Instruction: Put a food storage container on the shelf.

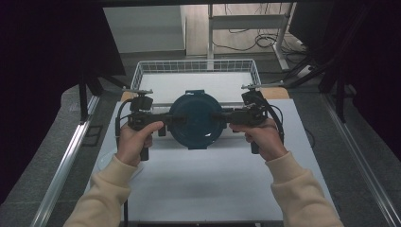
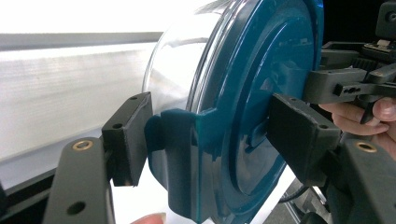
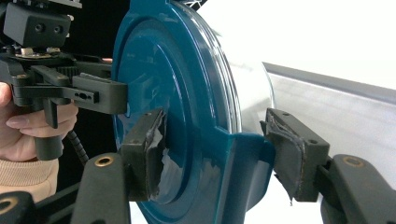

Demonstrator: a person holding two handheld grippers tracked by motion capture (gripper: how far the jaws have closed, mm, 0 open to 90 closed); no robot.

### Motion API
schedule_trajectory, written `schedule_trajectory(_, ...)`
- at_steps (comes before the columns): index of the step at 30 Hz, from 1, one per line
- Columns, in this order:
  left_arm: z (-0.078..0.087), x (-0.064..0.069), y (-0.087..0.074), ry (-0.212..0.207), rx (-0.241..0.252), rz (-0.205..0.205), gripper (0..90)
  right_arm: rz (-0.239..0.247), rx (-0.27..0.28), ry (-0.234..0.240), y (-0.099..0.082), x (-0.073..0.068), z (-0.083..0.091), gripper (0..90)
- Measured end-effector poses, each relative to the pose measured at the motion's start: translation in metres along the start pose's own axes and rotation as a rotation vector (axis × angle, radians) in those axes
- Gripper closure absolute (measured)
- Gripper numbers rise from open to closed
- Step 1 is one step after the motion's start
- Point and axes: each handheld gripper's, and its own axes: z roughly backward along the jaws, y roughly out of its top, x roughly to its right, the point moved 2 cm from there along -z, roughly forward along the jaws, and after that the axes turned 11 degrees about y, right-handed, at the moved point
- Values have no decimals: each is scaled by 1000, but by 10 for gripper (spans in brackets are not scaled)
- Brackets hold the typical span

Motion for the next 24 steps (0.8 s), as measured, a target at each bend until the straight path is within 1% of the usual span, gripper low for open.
schedule_trajectory(10, 1, -4, 12, -9, 9, 15, 330, 7, -9, -1, 15, 1, -2, 400)
schedule_trajectory(11, 1, -5, 13, -8, 7, 11, 331, 7, -10, -1, 17, 1, -2, 400)
schedule_trajectory(12, 2, -5, 16, -9, 12, 17, 330, 9, -8, -1, 20, 1, -2, 400)
schedule_trajectory(16, 4, -6, 21, -11, 25, 16, 331, 23, -5, 0, 25, 0, -2, 403)
schedule_trajectory(17, 5, -6, 22, -12, 27, 21, 331, 29, -5, 2, 28, 0, -3, 404)
schedule_trajectory(20, 5, -8, 25, -10, 24, 24, 331, 24, -7, 5, 31, 0, -4, 405)
schedule_trajectory(23, 5, -10, 29, -11, 22, 35, 331, 19, -12, 9, 36, 3, -6, 407)
schedule_trajectory(24, 5, -11, 32, -11, 29, 40, 331, 17, -10, 13, 37, 3, -6, 408)
